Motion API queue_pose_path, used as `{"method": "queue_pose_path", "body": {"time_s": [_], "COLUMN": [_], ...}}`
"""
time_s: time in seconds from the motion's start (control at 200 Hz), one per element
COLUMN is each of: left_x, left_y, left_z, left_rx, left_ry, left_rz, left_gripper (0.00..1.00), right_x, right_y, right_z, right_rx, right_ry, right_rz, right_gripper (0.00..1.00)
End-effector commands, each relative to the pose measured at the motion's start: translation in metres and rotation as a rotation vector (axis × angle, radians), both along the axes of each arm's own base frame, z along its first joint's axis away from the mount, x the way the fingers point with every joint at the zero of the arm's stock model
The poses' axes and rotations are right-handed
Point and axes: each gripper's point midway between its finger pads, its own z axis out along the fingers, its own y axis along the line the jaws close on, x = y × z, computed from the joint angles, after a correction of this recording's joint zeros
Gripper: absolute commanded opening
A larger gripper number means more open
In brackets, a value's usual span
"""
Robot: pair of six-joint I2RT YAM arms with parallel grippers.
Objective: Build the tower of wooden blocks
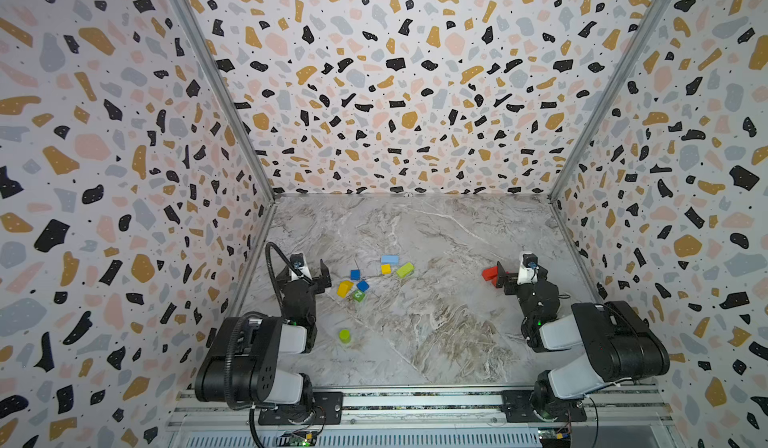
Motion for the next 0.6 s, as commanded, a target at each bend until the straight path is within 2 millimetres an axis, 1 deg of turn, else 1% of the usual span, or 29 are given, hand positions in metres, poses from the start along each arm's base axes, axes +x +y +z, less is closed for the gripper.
{"method": "queue_pose_path", "body": {"time_s": [0.0,0.596], "left_x": [0.0023,0.0024], "left_y": [0.0014,0.0014], "left_z": [0.0171,0.0173], "left_rx": [0.001,0.001], "left_ry": [-0.065,-0.065], "left_rz": [0.013,0.013], "left_gripper": [1.00,1.00], "right_x": [0.0053,0.0053], "right_y": [-0.0003,-0.0002], "right_z": [0.0136,0.0134], "right_rx": [-0.001,0.004], "right_ry": [-0.038,-0.037], "right_rz": [0.003,0.009], "right_gripper": [0.99,0.99]}}
